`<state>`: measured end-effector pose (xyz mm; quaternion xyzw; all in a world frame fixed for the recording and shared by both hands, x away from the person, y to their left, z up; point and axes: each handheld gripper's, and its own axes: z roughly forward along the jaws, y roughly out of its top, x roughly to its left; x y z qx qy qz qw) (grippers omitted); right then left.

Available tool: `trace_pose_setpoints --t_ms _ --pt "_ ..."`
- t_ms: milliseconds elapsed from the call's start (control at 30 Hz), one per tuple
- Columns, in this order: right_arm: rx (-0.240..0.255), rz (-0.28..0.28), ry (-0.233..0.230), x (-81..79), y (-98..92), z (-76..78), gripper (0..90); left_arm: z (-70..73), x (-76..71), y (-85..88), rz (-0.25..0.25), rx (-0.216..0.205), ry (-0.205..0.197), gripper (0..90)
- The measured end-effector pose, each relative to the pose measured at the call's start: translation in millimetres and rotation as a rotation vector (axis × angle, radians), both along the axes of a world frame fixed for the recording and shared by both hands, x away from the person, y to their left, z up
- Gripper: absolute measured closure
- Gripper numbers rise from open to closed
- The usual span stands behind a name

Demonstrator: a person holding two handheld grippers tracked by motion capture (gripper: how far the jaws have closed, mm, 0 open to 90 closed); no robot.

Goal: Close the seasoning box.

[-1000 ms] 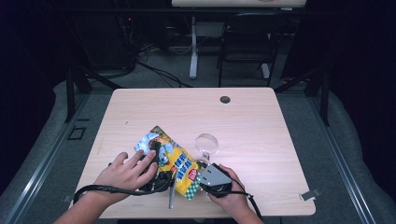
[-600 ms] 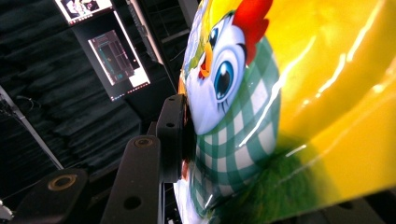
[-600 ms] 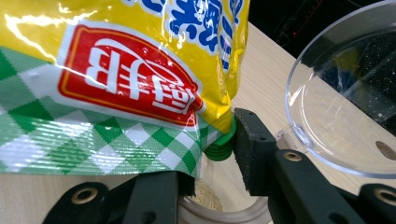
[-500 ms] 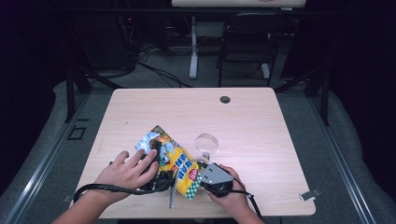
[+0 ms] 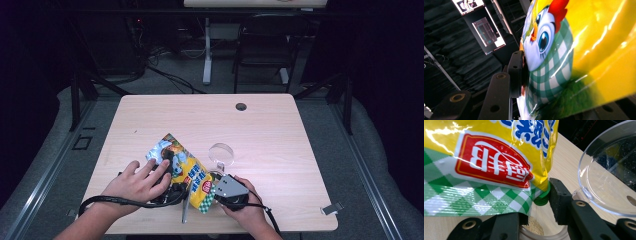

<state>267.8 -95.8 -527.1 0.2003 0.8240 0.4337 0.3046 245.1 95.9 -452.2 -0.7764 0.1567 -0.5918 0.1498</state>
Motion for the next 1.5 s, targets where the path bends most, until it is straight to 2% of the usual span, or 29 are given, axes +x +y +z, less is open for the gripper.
trace_pose_setpoints --t_ms 567,600,667,833,1500 --pt "0.012 -0.005 0.026 1.7 -1.2 0.1 70.4 1.2 -1.4 -2.5 -0.013 0.004 0.012 69.5" --pt "0.011 -0.009 0.026 1.8 -1.3 0.1 70.5 1.4 -1.8 -3.1 -0.013 0.017 0.012 70.2" --pt "0.018 -0.008 0.031 2.4 -1.5 0.0 70.6 0.3 -1.9 -3.2 -0.016 0.019 0.008 70.8" --pt "0.014 -0.010 0.027 2.4 -1.2 -0.2 70.6 -0.1 -1.7 -2.9 -0.009 0.029 0.022 72.4" --pt "0.010 -0.011 0.017 2.3 -0.1 -0.7 70.6 1.0 -3.7 -4.2 -0.020 0.056 0.008 73.8"
